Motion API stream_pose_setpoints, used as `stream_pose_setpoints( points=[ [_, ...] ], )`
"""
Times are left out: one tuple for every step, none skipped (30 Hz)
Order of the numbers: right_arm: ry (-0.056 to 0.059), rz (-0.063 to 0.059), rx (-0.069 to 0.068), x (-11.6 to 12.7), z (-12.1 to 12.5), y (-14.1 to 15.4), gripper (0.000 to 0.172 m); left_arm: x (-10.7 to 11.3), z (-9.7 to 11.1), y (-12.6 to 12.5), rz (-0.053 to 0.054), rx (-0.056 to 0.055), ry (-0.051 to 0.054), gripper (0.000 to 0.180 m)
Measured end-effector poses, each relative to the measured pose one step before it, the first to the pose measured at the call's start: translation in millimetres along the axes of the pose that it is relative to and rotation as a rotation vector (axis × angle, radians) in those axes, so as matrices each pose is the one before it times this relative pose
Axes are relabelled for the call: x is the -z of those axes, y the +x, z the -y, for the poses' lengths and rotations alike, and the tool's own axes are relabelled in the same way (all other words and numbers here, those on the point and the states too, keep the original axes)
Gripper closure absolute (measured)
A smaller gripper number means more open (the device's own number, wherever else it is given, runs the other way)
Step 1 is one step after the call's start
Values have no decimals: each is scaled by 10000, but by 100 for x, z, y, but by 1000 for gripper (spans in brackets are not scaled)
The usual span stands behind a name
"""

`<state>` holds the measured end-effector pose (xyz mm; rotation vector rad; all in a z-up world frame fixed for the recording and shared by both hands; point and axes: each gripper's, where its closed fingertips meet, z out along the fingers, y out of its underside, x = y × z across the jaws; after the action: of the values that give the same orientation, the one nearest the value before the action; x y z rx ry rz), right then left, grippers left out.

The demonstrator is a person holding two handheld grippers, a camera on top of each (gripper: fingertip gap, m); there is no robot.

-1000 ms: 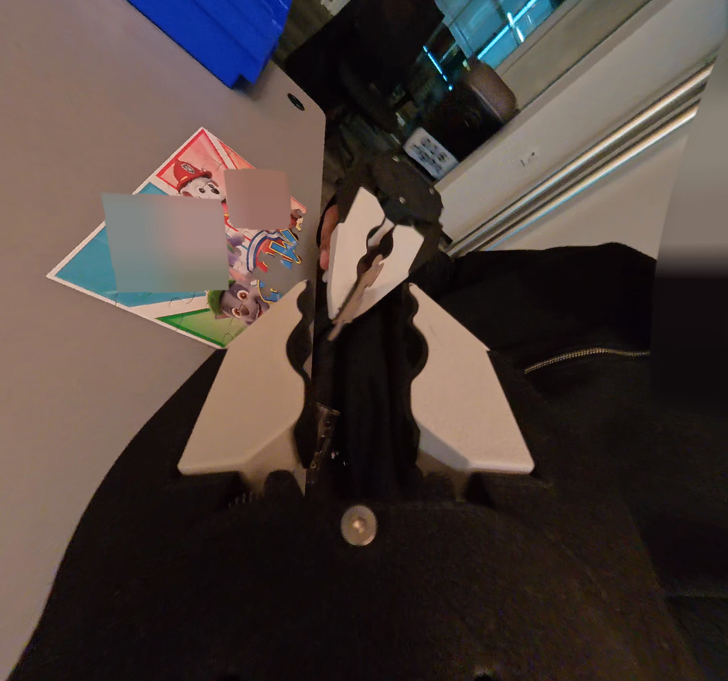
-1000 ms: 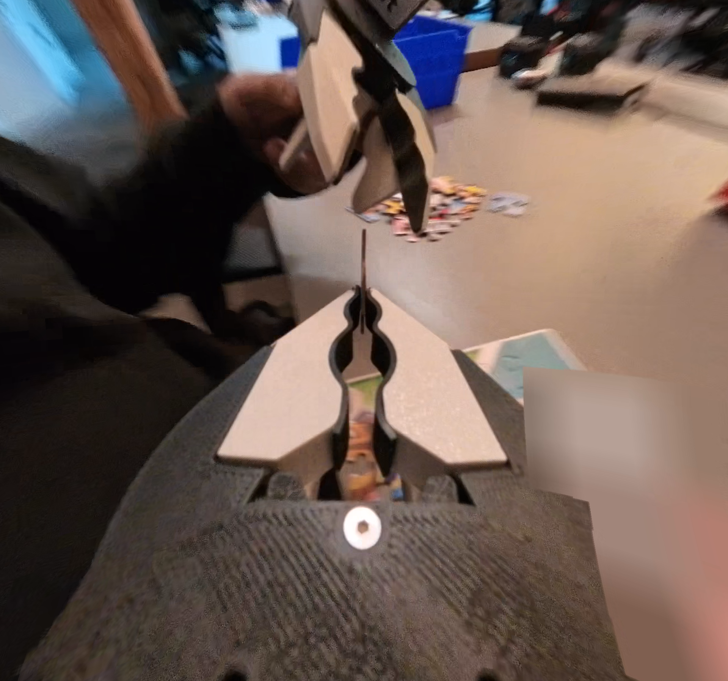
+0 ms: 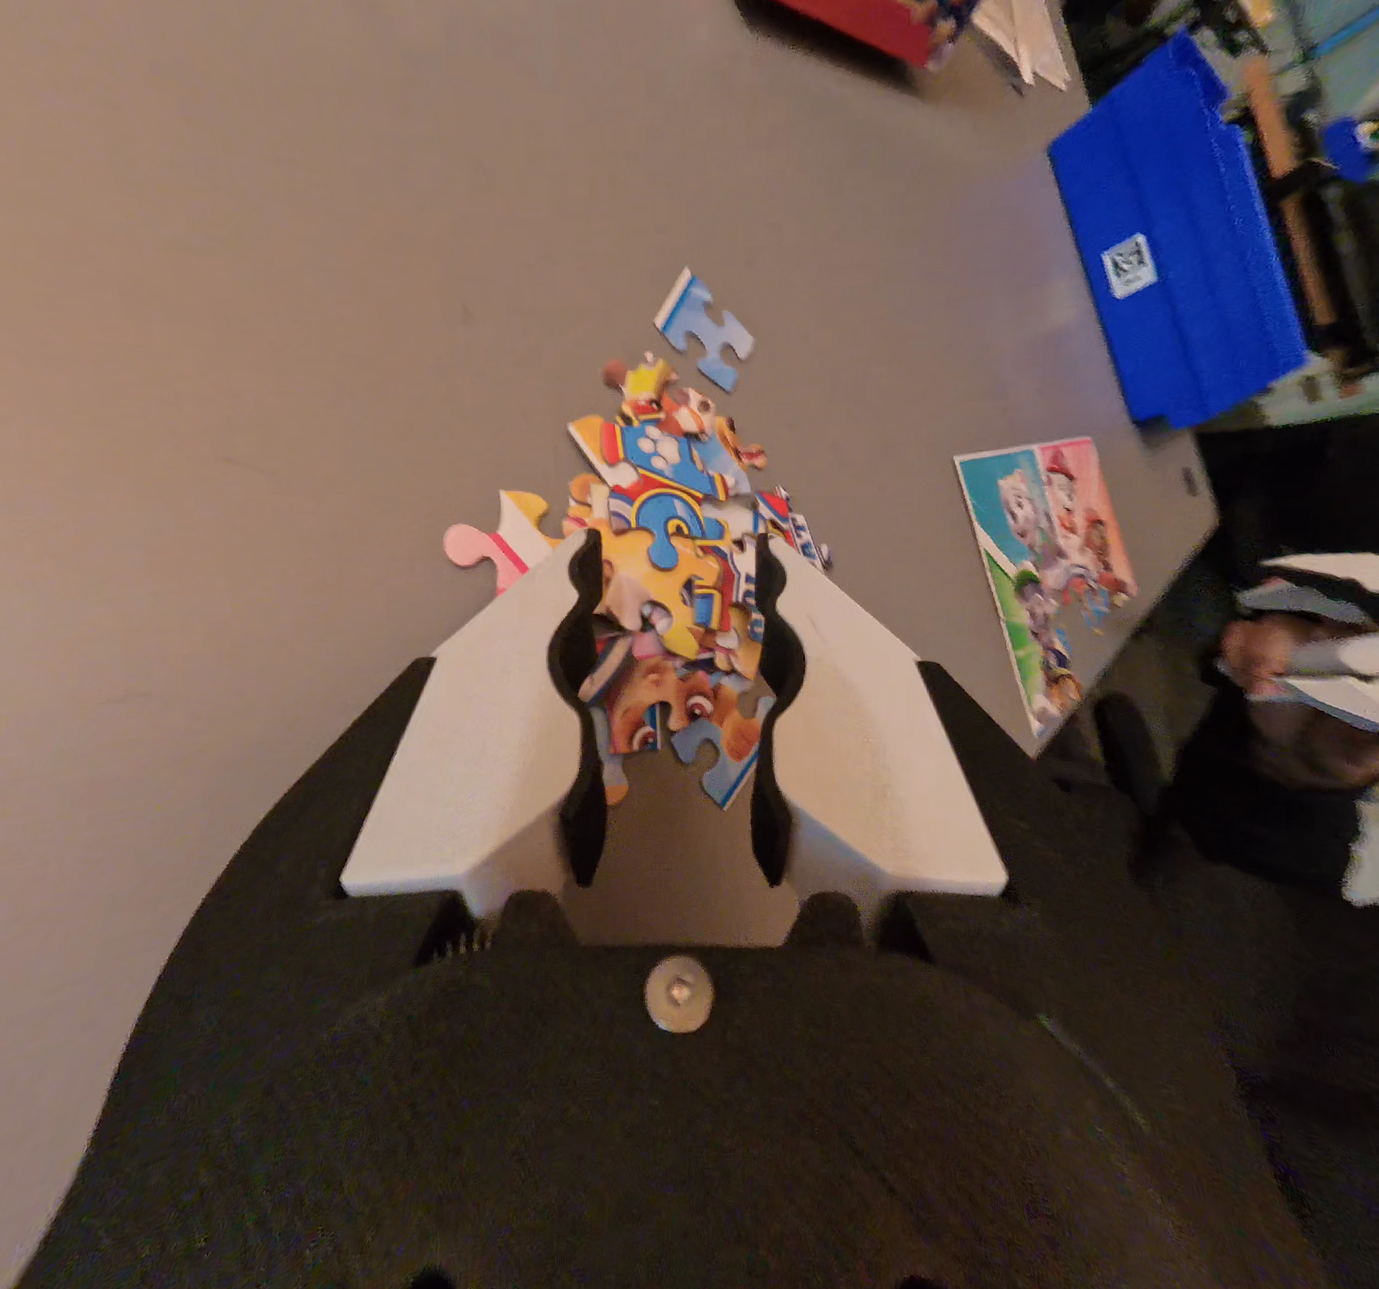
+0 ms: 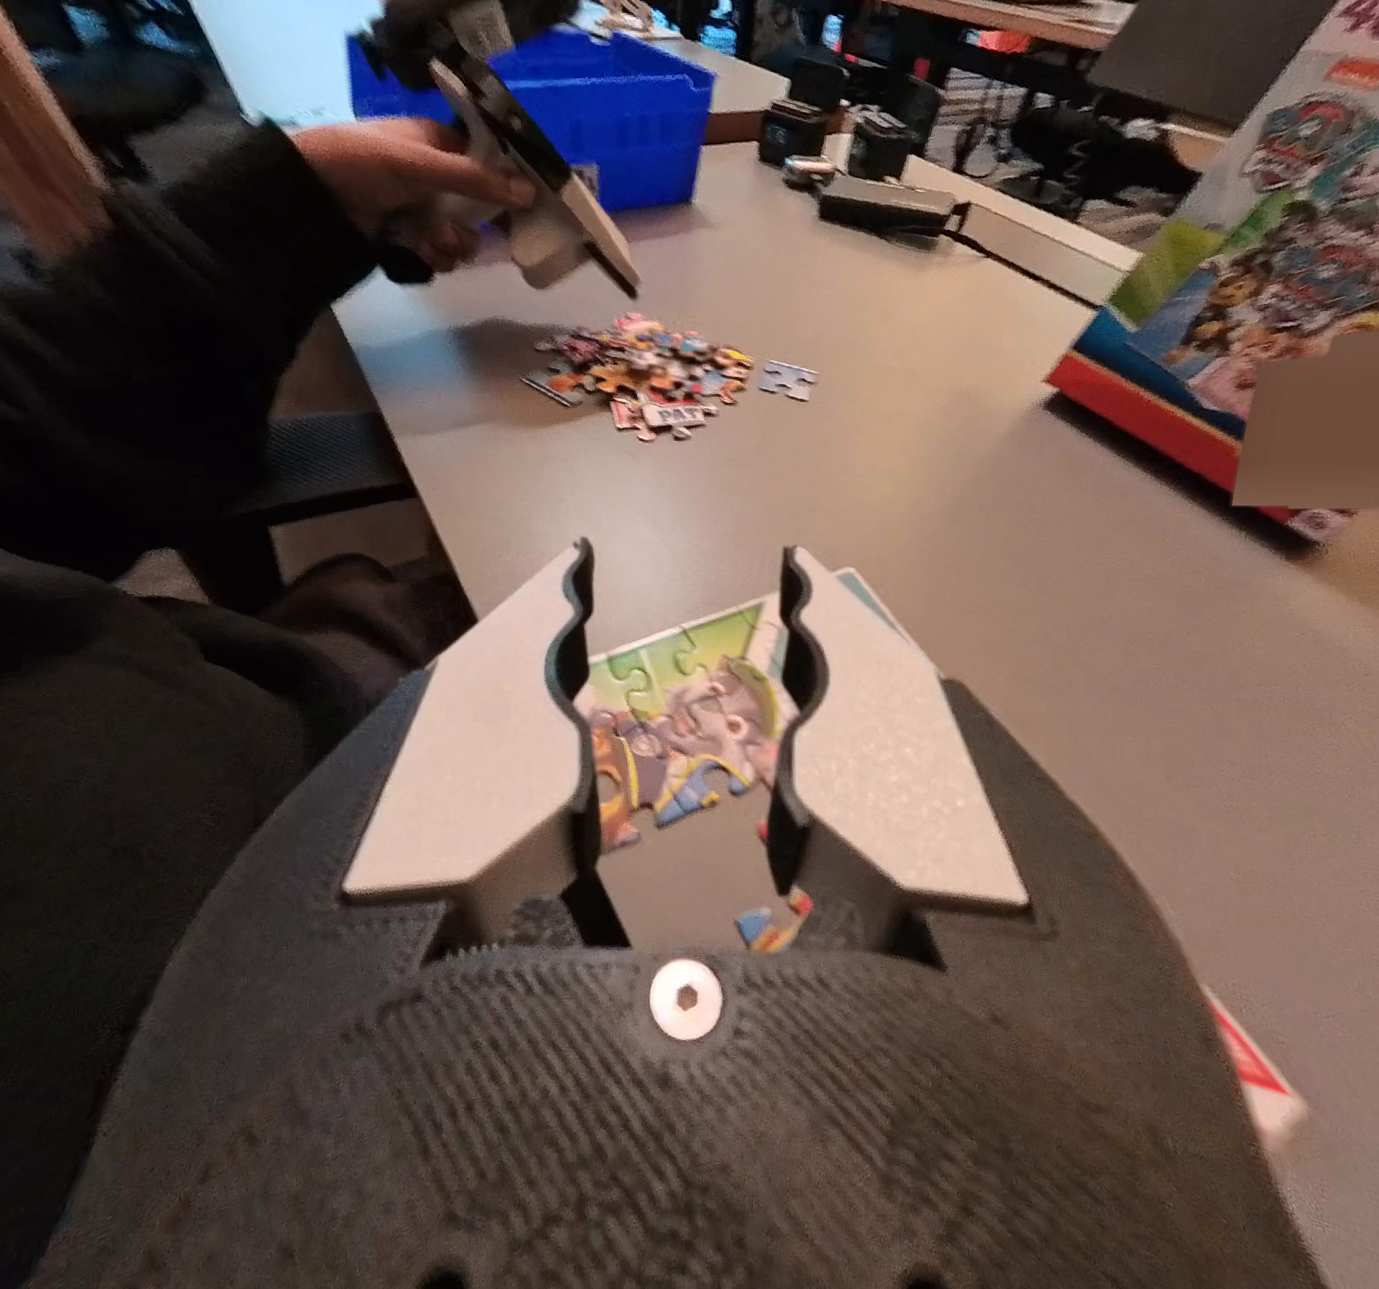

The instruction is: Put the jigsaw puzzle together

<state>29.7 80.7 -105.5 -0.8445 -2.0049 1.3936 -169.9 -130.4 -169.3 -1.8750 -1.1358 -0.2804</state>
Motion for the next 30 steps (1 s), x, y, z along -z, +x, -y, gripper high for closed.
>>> stream_pose_setpoints(
  points=[
    [-152, -386, 319, 408, -194, 486, 121, 465, 662, 39, 316, -238, 362, 140],
    [-157, -414, 321, 469, -248, 576, 121, 439, 665, 430, 113, -269, 351, 139],
    [-164, -419, 307, 490, -329, 615, 121, 360, 638, 895, -110, -327, 333, 139],
    [-161, -377, 267, 483, -409, 569, 120, 185, 521, 1277, -272, -384, 275, 139],
    [-144, -263, 189, 449, -466, 413, 119, -43, 296, 1522, -347, -418, 142, 139],
    [-124, -76, 59, 397, -497, 90, 117, -332, 27, 1630, -353, -466, -27, 138],
    [-77, 122, -76, 307, -514, -284, 114, -631, -194, 1679, -319, -546, -163, 137],
    [-26, 233, -176, 199, -553, -566, 110, -919, -357, 1727, -292, -606, -271, 135],
    [-2, 256, -210, 78, -587, -708, 108, -1179, -450, 1898, -362, -654, -344, 134],
    [3, 254, -170, -50, -628, -782, 107, -1386, -389, 2165, -509, -653, -316, 132],
    [-29, 236, -82, -158, -661, -840, 107, -1626, -214, 2348, -629, -587, -200, 131],
    [-92, 176, 9, -260, -698, -787, 105, -1842, -161, 2330, -671, -500, -139, 132],
    [-130, 135, 72, -335, -664, -737, 104, -2033, -492, 2269, -731, -455, -331, 136],
    [-118, 122, 93, -450, -550, -700, 103, -2071, -884, 1773, -529, -430, -637, 136],
    [-104, 129, 76, -551, -411, -661, 101, -1981, -848, 1004, -128, -398, -675, 135],
    [-118, 124, 50, -677, -295, -574, 99, -1693, -596, 597, 75, -384, -534, 132],
    [-148, 86, 45, -721, -226, -403, 96, -1380, -319, 509, 34, -293, -359, 130],
    [-207, -11, 58, -701, -280, -159, 91, -1067, -76, 448, -55, -132, -188, 128],
    [-278, -42, 76, -627, -359, -50, 88, -771, 33, 291, -64, 9, -96, 125],
    [-347, -20, 76, -514, -479, -75, 85, -510, -19, 212, -75, 46, -63, 123],
    [-345, -38, 112, -398, -504, -59, 83, -296, -146, 104, -31, 41, -92, 122],
    [-235, -193, 221, -247, -319, 116, 75, -170, -328, -161, 114, 18, -169, 121],
    [-210, -246, 296, -104, -267, 167, 79, -114, -442, -123, 90, -25, -207, 120],
    [-240, -264, 272, -58, -285, 196, 86, -120, -540, 138, -65, -19, -264, 120],
    [-181, -218, 212, -58, -203, 112, 90, -145, -508, 236, -87, -7, -253, 119],
    [-101, -147, 168, -38, -85, 28, 91, -7, -33, 219, 5, -84, 37, 119],
    [-123, -180, 185, 34, -101, 124, 94, -20, -218, 661, -231, -107, -95, 121],
    [-144, -199, 232, 109, -127, 185, 100, -37, -132, 728, -239, -94, -75, 123],
    [-147, -174, 247, 199, -121, 178, 108, -73, -206, 743, -233, -100, -154, 126],
    [-116, -117, 216, 240, -92, 113, 117, -62, -150, 618, -138, -129, -137, 127]
  ],
)
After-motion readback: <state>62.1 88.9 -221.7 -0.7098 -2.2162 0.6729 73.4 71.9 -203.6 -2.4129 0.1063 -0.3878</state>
